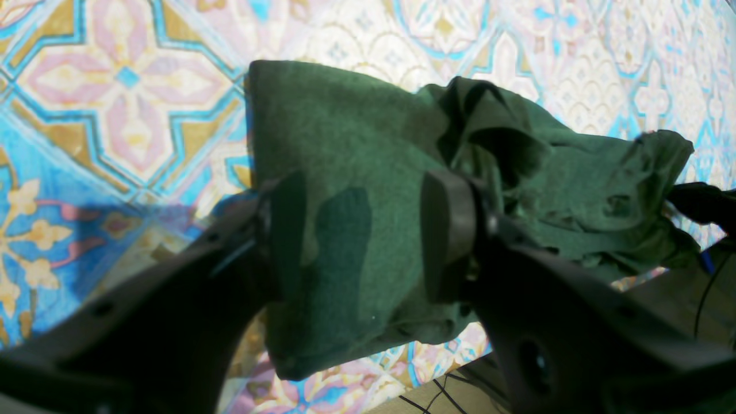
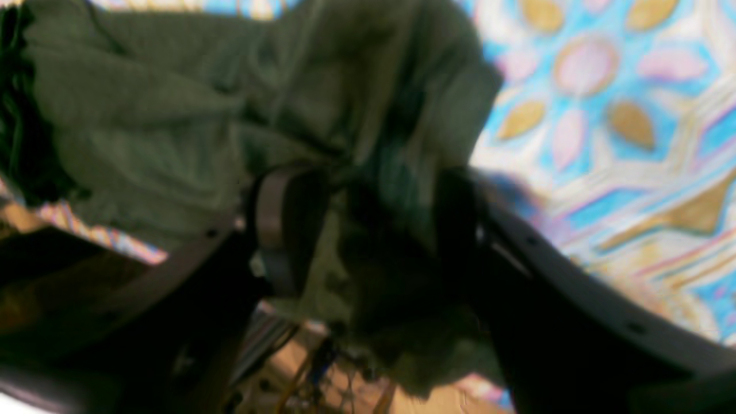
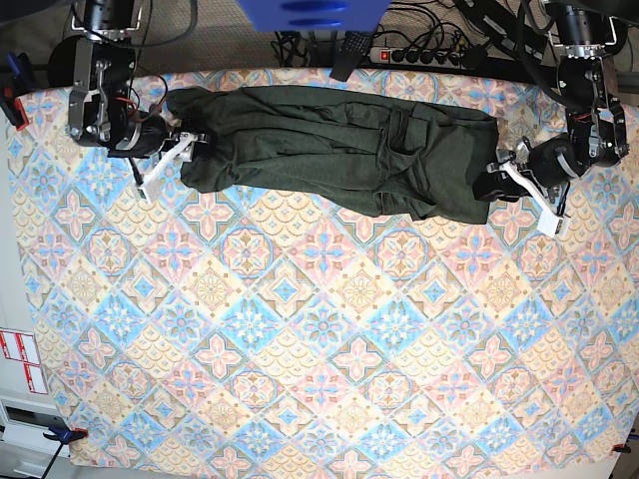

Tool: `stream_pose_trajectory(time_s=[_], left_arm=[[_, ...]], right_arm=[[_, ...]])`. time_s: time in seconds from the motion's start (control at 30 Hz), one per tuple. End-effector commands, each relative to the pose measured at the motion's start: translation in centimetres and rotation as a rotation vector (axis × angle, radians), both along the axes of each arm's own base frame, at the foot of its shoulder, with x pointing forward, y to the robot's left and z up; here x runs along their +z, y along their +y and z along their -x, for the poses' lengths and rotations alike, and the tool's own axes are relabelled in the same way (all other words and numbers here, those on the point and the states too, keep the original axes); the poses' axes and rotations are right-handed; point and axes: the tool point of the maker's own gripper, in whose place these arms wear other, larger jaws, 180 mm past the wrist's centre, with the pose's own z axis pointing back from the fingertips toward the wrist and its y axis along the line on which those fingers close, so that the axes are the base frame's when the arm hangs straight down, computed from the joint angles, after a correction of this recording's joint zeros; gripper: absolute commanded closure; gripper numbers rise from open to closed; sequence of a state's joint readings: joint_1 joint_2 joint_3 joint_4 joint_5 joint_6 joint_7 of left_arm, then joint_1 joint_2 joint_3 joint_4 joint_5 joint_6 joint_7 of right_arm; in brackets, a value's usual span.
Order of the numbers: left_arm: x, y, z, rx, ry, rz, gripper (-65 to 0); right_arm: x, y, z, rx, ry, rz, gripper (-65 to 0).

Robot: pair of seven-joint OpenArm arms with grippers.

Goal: Fold the T-shirt properly
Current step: 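Push the held strip end inward toward the left gripper with the right gripper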

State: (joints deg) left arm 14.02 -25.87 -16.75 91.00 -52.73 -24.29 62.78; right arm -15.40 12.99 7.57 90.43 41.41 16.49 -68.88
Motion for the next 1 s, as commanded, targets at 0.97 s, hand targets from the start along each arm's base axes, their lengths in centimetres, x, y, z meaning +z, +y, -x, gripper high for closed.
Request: stream_pose_trajectory(time_s=[0.97], left_arm=[[1.8,0.3,-1.9,-0.005,-0.071,-0.003,-31.8]], right_arm=[[-1.8,-1.6,1.9,0.022,0.057,0.006,-49.4]])
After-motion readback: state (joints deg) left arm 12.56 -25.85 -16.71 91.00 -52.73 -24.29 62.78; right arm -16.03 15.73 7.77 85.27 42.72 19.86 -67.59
